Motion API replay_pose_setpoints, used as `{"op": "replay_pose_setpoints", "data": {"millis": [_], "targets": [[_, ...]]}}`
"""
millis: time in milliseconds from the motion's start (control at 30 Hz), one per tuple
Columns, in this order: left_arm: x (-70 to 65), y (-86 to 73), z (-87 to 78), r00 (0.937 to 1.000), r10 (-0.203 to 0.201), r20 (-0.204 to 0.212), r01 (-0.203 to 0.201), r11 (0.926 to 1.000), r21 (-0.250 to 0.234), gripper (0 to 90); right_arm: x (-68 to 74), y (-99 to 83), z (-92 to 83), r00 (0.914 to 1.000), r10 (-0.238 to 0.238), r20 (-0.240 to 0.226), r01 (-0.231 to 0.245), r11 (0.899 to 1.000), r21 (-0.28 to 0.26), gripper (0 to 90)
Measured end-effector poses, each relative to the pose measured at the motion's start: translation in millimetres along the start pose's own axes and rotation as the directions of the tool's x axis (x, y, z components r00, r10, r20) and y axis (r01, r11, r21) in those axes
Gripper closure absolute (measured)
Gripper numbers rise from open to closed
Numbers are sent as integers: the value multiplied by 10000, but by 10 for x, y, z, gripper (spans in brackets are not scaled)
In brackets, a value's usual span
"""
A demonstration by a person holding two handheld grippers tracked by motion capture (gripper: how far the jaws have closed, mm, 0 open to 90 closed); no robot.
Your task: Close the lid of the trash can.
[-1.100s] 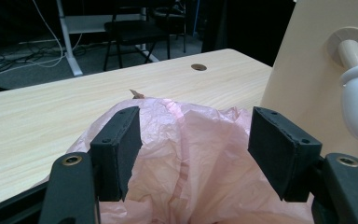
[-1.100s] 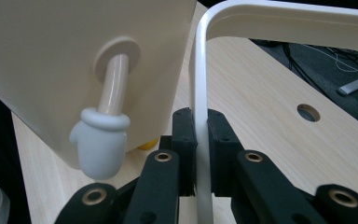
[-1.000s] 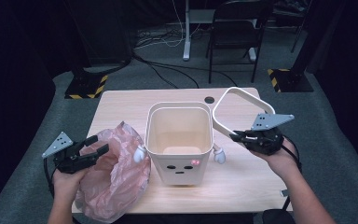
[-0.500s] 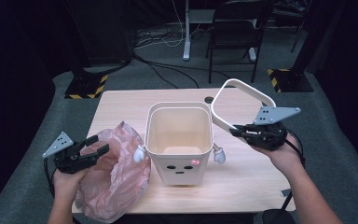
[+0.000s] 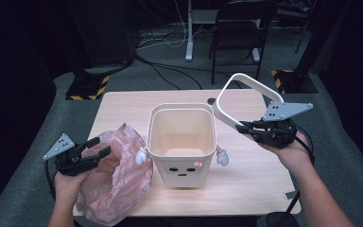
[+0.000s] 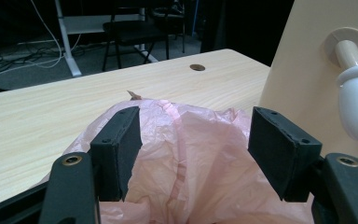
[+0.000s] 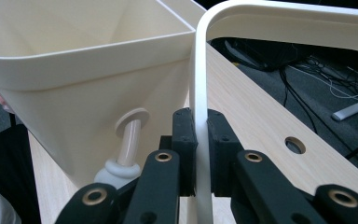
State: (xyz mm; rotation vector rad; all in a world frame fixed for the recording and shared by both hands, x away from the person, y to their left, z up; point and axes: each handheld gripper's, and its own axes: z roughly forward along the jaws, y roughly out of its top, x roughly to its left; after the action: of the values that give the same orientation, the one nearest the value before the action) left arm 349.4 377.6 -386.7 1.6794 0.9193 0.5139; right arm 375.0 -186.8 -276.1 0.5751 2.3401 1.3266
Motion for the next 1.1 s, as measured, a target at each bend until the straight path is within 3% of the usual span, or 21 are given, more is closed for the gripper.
{"op": "replay_pose_setpoints", "data": {"millis": [500, 767, 1100], "targets": [[1, 2, -4, 10000, -1, -6, 1, 10000, -20, 342, 51, 123, -114, 9995, -308, -71, 307, 9994, -153, 833], [2, -2, -1, 10000, -19, -4, 19, 10000, -6, 341, 175, 215, -105, 9960, -735, -513, 724, 9971, -226, 833], [5, -5, 7, 10000, -5, 7, 5, 10000, -4, 342, 349, 329, -81, 9831, -1104, -1463, 1053, 9935, -422, 830]]}}
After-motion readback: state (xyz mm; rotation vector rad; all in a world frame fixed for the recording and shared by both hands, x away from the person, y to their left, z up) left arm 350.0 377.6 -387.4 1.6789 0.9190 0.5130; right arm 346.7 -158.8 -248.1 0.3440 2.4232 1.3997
